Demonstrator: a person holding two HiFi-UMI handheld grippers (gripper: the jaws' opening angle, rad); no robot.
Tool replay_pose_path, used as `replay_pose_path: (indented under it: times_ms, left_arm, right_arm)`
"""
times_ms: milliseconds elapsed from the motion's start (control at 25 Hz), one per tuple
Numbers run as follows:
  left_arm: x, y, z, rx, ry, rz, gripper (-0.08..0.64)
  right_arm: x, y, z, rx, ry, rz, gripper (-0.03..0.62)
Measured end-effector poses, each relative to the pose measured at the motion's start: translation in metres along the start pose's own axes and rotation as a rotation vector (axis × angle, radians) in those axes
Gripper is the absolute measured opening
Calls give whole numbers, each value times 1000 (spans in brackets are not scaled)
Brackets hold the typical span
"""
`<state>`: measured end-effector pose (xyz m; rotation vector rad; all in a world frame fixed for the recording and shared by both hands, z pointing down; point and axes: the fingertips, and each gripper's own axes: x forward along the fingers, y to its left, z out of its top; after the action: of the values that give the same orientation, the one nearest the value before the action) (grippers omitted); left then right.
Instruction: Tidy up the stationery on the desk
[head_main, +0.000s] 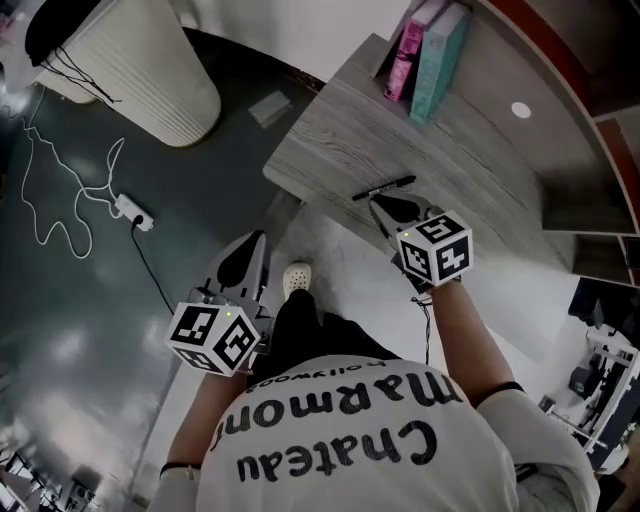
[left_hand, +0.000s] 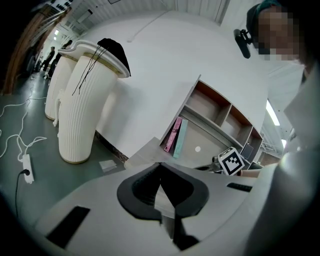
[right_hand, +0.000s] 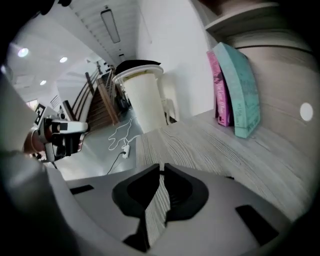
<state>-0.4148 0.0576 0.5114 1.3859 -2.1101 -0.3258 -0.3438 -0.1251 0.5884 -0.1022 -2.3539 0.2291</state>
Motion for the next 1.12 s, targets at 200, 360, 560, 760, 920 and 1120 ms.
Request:
replay_pose_path:
  times_ms: [200, 360, 560, 760, 920, 1120]
  left_arm:
    - [-6, 13, 3, -14, 0, 25, 14]
    - [-12, 27, 8, -38, -8, 51, 14]
    - [-14, 37, 12, -52, -9, 62, 14]
    - [-12, 45, 19, -58, -17, 64, 14]
    - [-10, 50, 22, -46, -15, 69, 14]
    - [-7, 56, 28, -25, -13, 71, 14]
  right_arm:
    - [17, 15, -1, -250, 177, 127, 71]
    - [29, 15, -5, -444, 332, 183, 87]
    - [36, 14, -6, -562, 435, 206, 100]
    - [40, 16, -14, -674, 553, 245, 106]
    - [45, 12, -20, -739, 633, 255, 106]
    - [48, 9, -27, -782, 696, 257, 103]
